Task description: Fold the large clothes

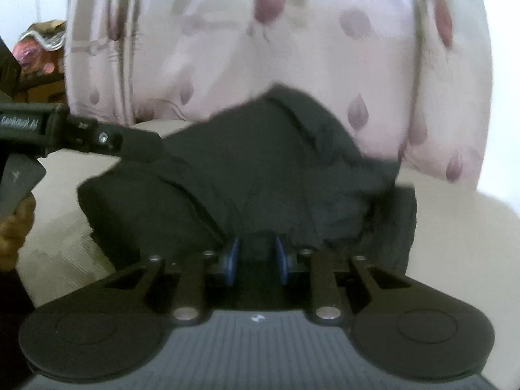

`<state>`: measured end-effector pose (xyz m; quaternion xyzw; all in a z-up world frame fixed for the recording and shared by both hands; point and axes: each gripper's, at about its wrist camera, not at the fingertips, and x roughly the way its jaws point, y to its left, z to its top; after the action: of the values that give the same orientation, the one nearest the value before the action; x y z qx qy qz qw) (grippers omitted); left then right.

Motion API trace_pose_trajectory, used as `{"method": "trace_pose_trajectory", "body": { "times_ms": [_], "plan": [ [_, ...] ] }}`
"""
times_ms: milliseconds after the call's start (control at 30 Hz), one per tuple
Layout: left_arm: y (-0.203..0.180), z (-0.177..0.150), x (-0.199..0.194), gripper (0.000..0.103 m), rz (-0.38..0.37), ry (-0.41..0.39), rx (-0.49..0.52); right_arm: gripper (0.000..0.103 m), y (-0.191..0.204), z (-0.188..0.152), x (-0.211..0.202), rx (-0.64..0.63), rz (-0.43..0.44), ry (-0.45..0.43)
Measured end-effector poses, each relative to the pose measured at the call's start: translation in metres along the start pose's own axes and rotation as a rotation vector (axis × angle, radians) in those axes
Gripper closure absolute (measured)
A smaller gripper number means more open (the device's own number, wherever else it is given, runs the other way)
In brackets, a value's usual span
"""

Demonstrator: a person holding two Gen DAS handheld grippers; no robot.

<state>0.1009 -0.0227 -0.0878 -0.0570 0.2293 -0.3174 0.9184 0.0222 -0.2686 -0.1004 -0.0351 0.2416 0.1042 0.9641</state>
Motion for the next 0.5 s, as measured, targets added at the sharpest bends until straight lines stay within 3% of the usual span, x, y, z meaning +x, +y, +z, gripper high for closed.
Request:
{"method": "trace_pose_trajectory", "body": {
  "times_ms": [200,333,500],
  "plan": [
    [0.007,0.003,0.011,0.000,0.107,0.032,-0.027,0.080,0.000,-0.013,0.019,0.008,0.008,0.027],
    [0.013,0.004,0.015,0.000,0.153,0.067,-0.042,0.080,0.002,-0.014,0.030,0.067,0.047,0.028],
    [0.016,0.004,0.015,0.000,0.173,0.086,-0.046,0.080,0.017,-0.027,0.025,0.043,0.032,0.001]
  ]
}}
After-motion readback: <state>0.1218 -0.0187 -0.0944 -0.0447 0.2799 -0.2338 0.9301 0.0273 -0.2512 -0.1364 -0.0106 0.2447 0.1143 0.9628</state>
